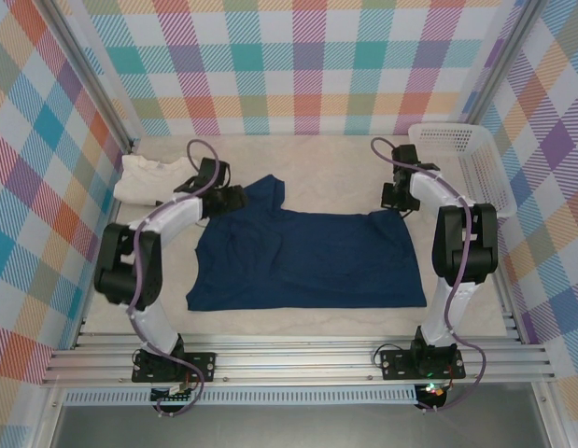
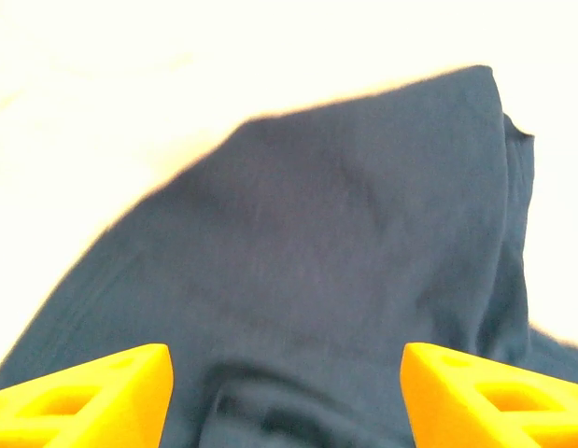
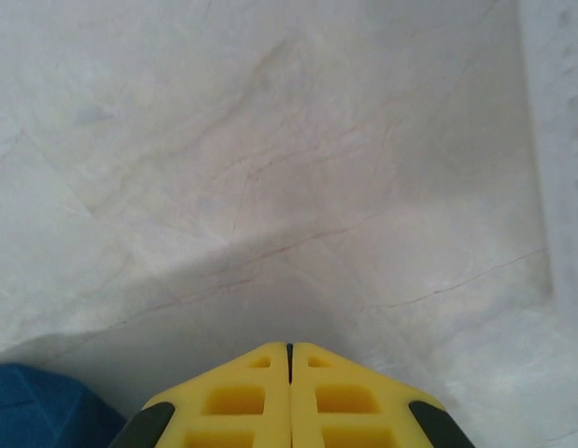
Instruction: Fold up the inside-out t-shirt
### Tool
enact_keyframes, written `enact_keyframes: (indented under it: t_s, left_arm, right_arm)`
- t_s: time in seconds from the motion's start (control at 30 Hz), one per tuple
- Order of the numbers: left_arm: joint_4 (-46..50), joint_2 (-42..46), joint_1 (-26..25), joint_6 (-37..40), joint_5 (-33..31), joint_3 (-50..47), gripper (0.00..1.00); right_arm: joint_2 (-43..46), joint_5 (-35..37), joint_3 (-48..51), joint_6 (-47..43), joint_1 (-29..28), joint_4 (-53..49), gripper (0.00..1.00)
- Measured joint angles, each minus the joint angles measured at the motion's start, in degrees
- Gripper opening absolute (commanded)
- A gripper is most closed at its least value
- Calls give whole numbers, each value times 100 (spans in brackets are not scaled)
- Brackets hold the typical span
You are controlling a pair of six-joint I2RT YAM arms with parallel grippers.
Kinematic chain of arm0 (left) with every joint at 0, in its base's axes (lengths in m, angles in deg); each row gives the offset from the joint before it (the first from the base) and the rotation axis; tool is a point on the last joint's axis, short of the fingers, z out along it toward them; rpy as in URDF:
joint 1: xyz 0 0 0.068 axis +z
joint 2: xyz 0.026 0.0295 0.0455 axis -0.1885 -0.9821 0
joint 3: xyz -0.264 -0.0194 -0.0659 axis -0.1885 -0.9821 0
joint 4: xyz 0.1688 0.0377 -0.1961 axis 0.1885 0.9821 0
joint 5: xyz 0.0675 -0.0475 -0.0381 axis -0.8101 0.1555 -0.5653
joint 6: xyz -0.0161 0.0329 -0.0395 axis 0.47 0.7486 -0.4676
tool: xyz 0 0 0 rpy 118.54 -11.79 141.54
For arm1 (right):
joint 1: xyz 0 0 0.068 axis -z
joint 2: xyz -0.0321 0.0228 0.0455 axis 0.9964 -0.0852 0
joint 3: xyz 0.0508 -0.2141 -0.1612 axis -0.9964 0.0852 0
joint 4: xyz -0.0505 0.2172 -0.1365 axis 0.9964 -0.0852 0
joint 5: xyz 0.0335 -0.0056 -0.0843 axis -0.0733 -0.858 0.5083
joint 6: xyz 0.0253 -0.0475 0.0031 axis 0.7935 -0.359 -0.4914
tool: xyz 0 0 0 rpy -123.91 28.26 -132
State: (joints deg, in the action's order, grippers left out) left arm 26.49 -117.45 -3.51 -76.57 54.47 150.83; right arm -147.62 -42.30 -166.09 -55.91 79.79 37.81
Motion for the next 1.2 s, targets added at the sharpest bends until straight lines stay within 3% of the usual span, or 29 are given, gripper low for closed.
enact_keyframes:
  t_s: [0.3,0.57,0.83,1.2]
  left_arm:
    - [728,-2621,20,984,339,3156,70]
    - [1897,-4306,7,1593,955,5812,61]
    - [2516,-4986,-11,1864,1198,6966,37]
    - [2610,-5040,63,1875,1740,7086,51]
  right_arm:
    - [0,155,-116,-144,0,-2,6]
    - [0,116,-118,-166,0,-2,7]
    - [0,-11,-118,-164,0,0,6]
    - [-2,4,-245,-168,0,-24,7]
